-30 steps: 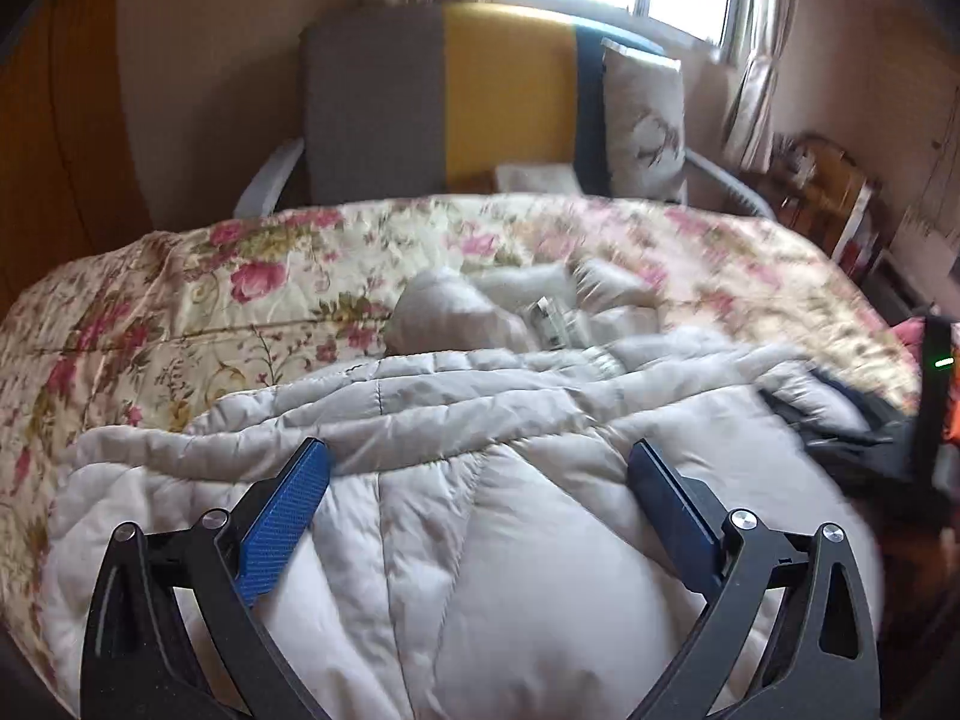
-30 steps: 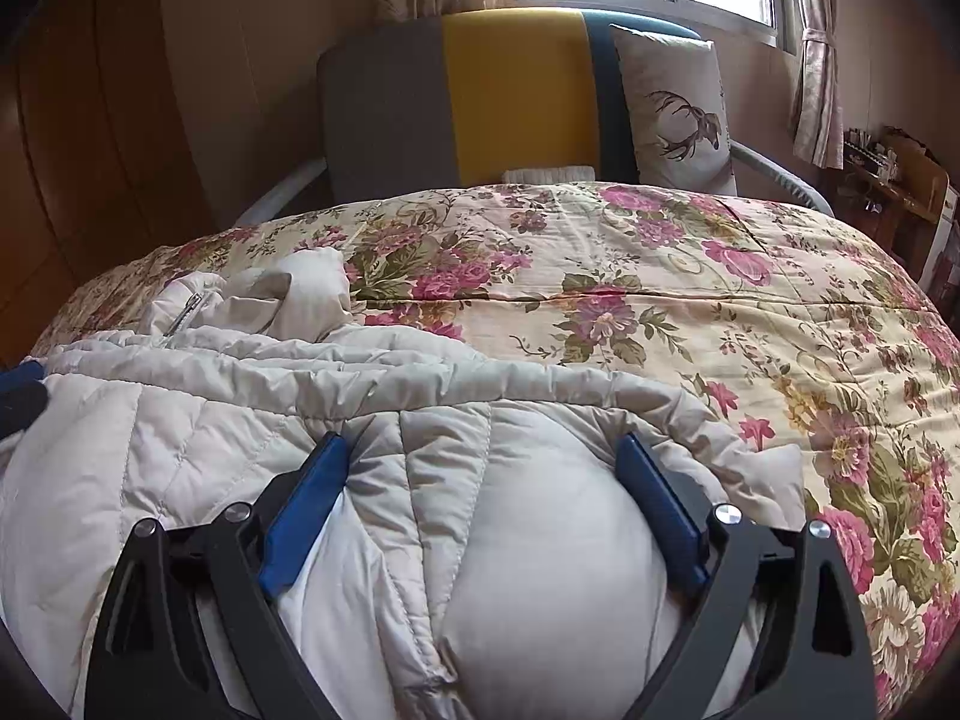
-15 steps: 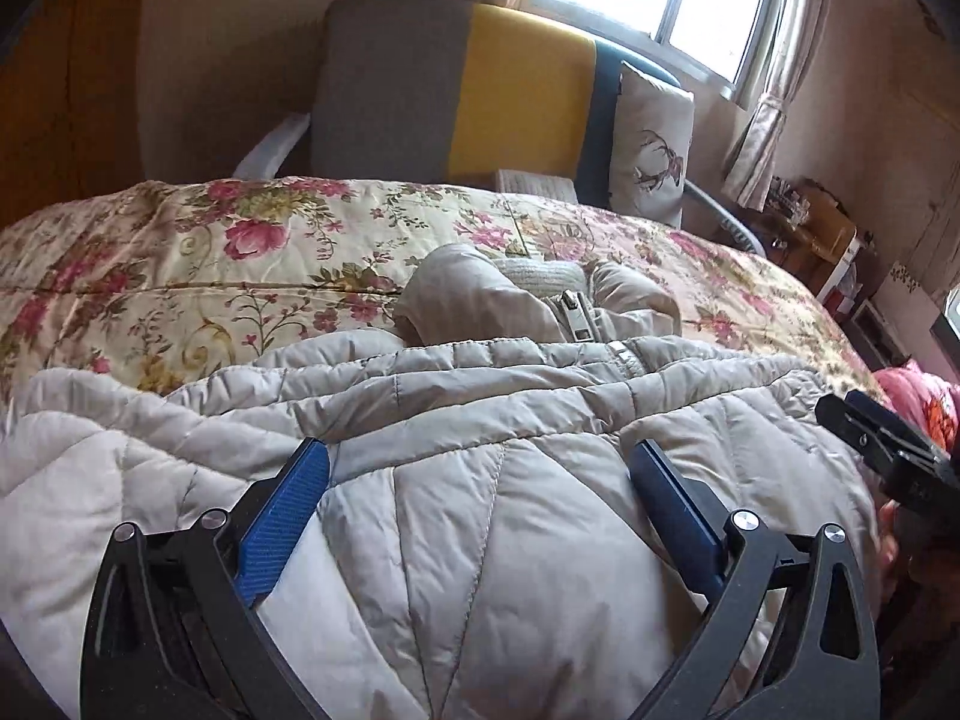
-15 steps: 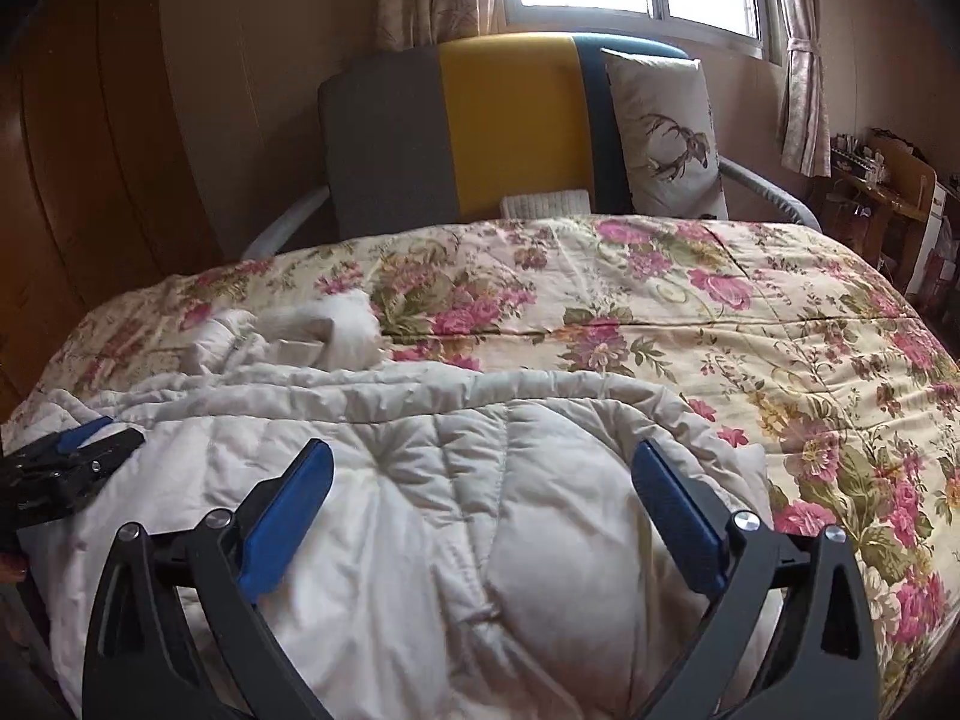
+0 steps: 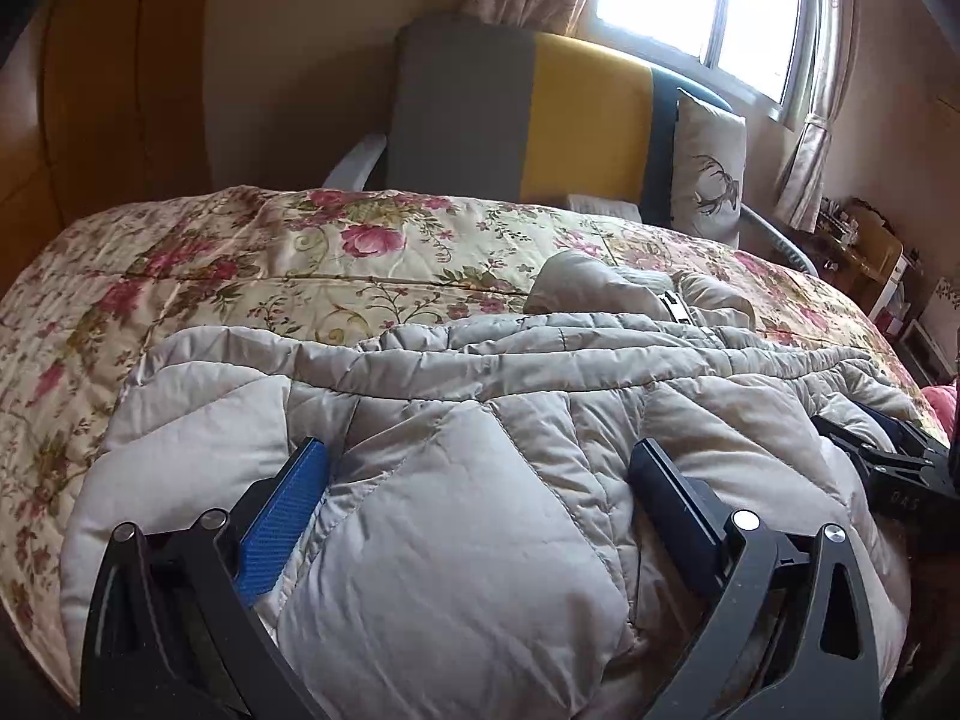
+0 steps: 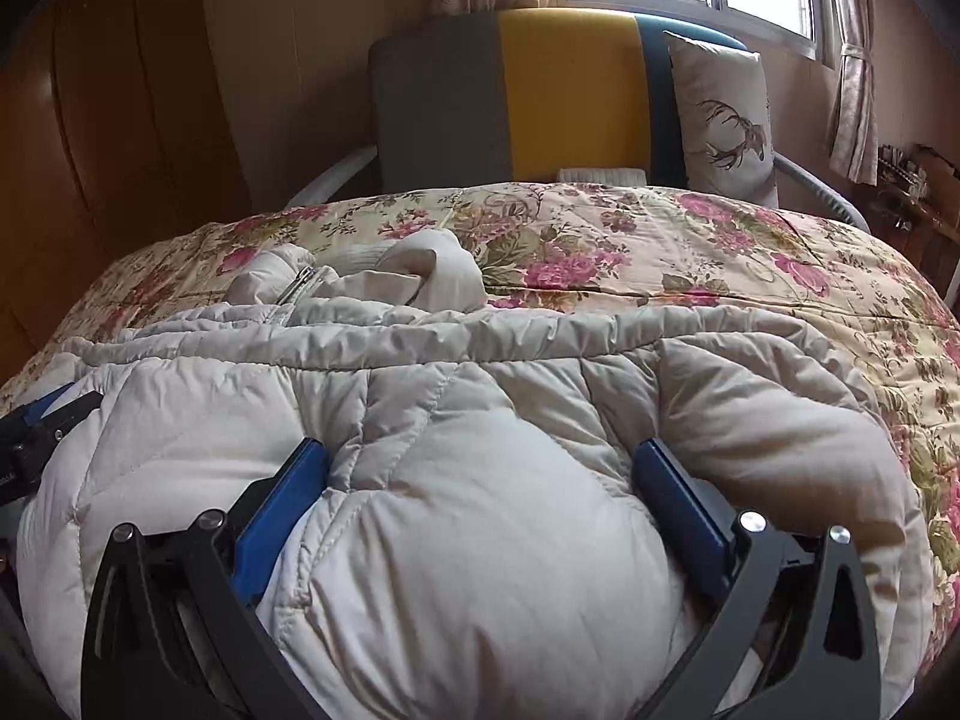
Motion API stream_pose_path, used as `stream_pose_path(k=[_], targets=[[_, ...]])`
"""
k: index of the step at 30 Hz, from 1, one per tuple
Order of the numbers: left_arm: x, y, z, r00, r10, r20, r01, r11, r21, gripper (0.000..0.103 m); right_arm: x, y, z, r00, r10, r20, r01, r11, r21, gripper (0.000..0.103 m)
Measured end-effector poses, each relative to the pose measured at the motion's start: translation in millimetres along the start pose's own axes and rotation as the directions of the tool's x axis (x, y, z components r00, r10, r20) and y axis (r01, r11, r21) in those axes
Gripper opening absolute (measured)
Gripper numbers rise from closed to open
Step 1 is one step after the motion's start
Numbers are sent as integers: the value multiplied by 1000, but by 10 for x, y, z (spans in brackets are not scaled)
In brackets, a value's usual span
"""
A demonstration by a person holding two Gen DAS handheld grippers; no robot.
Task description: Fold large clothes
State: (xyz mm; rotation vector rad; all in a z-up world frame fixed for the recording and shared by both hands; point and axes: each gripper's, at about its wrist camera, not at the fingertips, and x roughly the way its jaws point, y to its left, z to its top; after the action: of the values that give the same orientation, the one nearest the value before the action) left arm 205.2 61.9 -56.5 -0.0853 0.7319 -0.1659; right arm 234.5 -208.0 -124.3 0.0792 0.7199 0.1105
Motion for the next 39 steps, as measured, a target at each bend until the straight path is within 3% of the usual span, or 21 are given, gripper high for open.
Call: stream_pose_path(k=[4, 10, 12, 14, 18, 21, 26, 32, 37, 39], targets=[[-244, 101, -28, 999, -27, 24, 28, 999, -40, 100, -15, -11, -39, 1000, 5, 20, -5, 1000, 2, 101], [-621, 576, -119, 990, 90, 104, -79, 991, -109, 100, -20, -19, -48, 1000, 7, 27, -7, 1000, 2, 101], [-623, 792, -183, 986, 149, 77, -137, 980, -141, 100, -25, -24, -54, 1000, 8, 30, -8, 1000, 3, 101], [-542, 1017, -284, 987, 158, -2, -156, 970, -188, 100, -30, -25, -62, 999, 10, 34, -10, 1000, 1, 101], [-505, 1352, -573, 999, -12, -41, -4, 932, -361, 100, -41, -23, -68, 999, 14, 43, -14, 1000, -2, 101], [-533, 1428, -700, 997, -75, -25, 58, 903, -426, 100, -49, -20, -74, 999, 17, 48, -17, 1000, -4, 101], [-670, 1350, -754, 996, -87, 7, 81, 900, -427, 99, -43, -23, -68, 999, 20, 45, -20, 1000, 0, 101], [-1011, 1299, -920, 994, -77, 81, 106, 873, -477, 99, -49, -19, -52, 999, 13, 38, -13, 1000, 2, 101], [-1262, 1242, -1095, 984, -110, 141, 169, 834, -525, 99, -216, 34, -11, 997, -69, 30, 68, 997, 39, 101], [-1362, 1198, -1159, 982, -105, 157, 173, 833, -525, 99, -337, 64, -23, 995, -82, 64, 78, 995, 64, 101]])
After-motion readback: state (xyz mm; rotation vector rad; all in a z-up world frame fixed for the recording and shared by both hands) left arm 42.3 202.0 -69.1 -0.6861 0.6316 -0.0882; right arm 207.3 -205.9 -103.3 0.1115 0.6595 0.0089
